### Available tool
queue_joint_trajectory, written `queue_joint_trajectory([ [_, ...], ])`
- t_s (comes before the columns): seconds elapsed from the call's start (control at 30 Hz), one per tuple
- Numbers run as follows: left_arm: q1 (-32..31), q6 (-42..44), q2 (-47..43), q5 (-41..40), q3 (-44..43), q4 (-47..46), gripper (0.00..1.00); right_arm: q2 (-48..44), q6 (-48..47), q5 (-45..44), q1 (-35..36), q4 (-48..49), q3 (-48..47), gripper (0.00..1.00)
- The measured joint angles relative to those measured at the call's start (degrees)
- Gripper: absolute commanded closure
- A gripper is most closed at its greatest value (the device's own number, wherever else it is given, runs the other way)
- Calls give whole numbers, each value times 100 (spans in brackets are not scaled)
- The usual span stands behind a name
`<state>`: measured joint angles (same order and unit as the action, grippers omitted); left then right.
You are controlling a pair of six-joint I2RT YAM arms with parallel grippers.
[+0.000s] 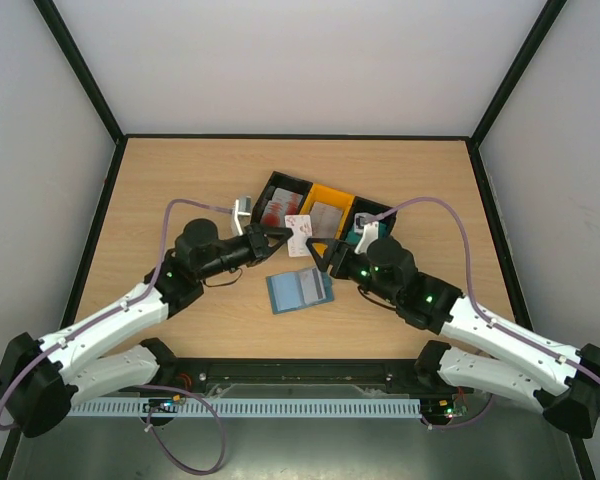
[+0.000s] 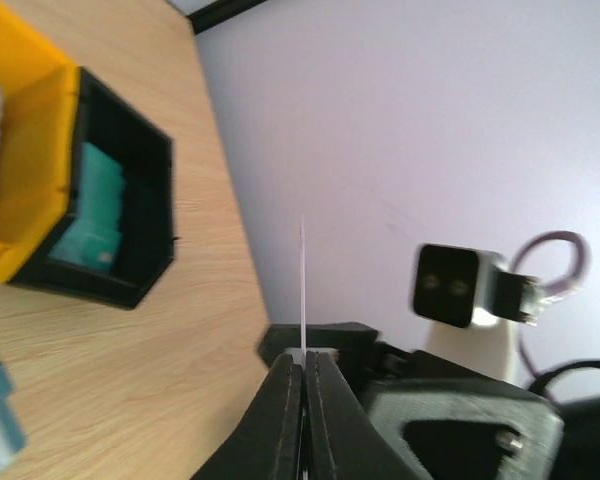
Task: Put the credit cards into the card holder
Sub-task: Adjust the credit card.
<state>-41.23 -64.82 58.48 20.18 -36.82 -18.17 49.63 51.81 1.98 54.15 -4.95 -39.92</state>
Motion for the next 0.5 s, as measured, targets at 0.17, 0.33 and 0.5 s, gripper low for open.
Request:
queue_joint_trajectory([
  [0.17, 0, -341, -334, 262, 26, -409, 97, 107, 39, 391, -15, 271, -103, 50],
  [0.33, -2, -640, -520, 496, 160, -625, 97, 87, 328, 1005, -20, 1043, -31, 72],
  [0.5, -2, -804, -741, 643, 267, -693, 97, 17, 605, 1377, -20, 1648, 201, 91],
])
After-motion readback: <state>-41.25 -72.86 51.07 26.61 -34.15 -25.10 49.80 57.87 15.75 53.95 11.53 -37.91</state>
